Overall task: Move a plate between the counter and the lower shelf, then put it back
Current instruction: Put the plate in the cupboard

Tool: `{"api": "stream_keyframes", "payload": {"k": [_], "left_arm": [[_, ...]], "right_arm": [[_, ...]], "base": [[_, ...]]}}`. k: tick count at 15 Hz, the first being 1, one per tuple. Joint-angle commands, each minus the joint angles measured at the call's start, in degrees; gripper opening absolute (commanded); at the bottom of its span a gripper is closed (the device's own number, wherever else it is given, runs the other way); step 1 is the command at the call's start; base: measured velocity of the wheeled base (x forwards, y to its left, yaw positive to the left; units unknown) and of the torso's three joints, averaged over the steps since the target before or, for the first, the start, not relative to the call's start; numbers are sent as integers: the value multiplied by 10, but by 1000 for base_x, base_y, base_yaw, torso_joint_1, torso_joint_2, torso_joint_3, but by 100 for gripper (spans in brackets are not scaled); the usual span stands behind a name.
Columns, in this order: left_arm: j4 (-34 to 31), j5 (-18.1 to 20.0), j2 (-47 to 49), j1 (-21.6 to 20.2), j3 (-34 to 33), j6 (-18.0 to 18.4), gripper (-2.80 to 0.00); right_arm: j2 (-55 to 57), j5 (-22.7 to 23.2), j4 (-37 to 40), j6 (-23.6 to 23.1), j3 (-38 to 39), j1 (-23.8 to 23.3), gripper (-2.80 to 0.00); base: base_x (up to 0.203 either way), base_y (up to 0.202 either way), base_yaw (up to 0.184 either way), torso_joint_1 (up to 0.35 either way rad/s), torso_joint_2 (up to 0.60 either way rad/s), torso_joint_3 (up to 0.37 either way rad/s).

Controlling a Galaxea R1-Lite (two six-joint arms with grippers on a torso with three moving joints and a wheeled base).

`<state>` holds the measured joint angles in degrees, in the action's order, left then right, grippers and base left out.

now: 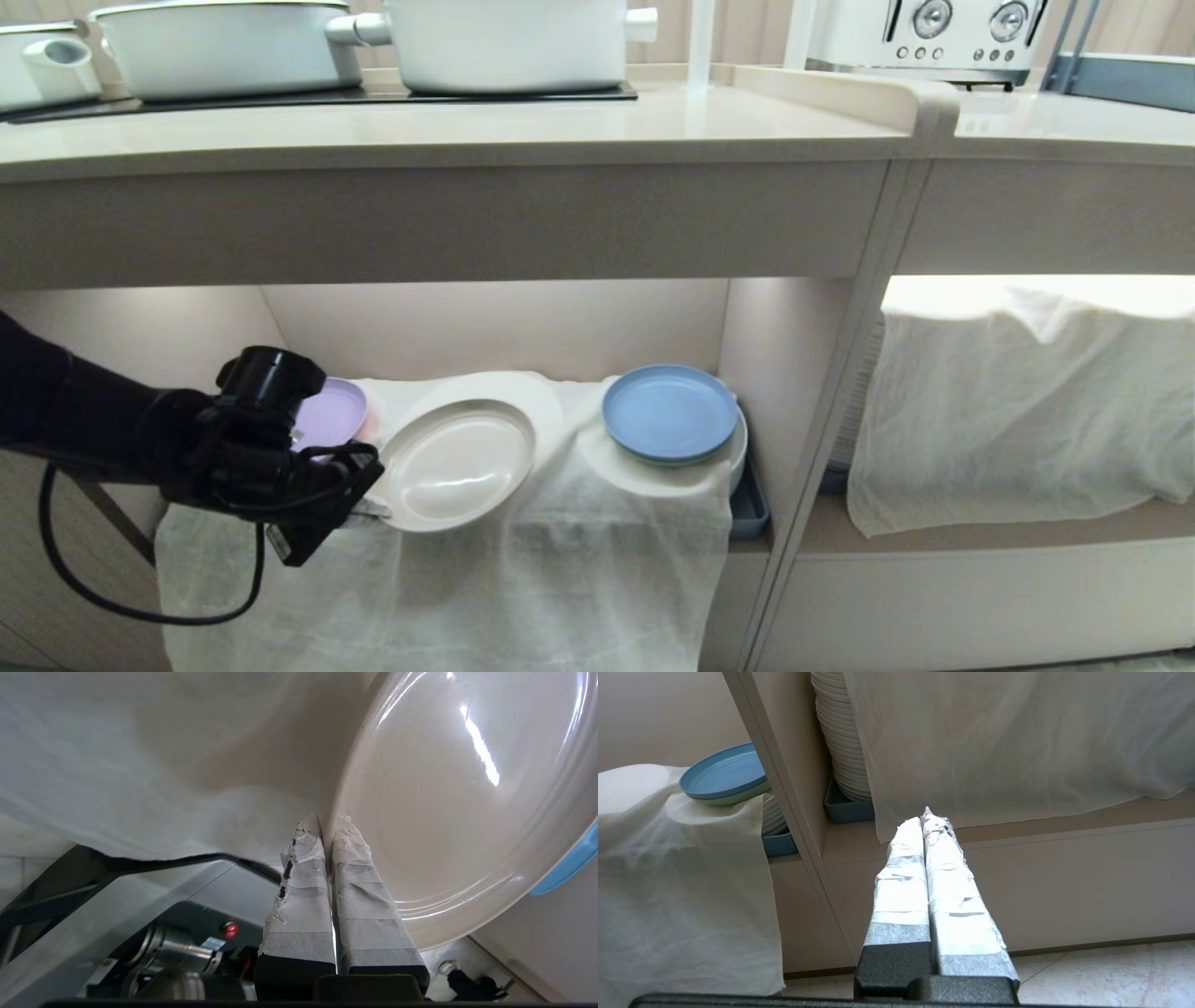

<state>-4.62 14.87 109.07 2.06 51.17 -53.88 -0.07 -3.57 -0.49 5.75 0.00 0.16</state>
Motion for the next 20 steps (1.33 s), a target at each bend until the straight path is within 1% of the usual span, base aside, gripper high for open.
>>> {"api": "stream_keyframes", "payload": {"k": [1,4,6,8,12,14,20], "left_arm": [[0,-1,33,3,27,-5,-280],[-1,-24,65,7,65,-26,-280],[-1,-31,82,9,85,-32,-280],[-1,-57,102,11,107,-34,-280],[-3,-62,127,16,145,-35,-280],[-4,-66,135,16,165,-48,-280],[-5,-67,152,20,171,-54,-280]], "right_arm": [[1,0,0,0,0,0,-280],[1,0,0,0,0,0,-280],[1,0,0,0,0,0,-280],[1,0,0,0,0,0,-280],[1,0,0,0,0,0,-280],[1,0,0,0,0,1,-280],[1,0,0,0,0,0,-280]], "base": [[0,0,0,0,0,0],[0,0,0,0,0,0],[0,0,0,0,0,0],[0,0,0,0,0,0],[0,0,0,0,0,0],[0,0,0,0,0,0],[0,0,0,0,0,0]]}}
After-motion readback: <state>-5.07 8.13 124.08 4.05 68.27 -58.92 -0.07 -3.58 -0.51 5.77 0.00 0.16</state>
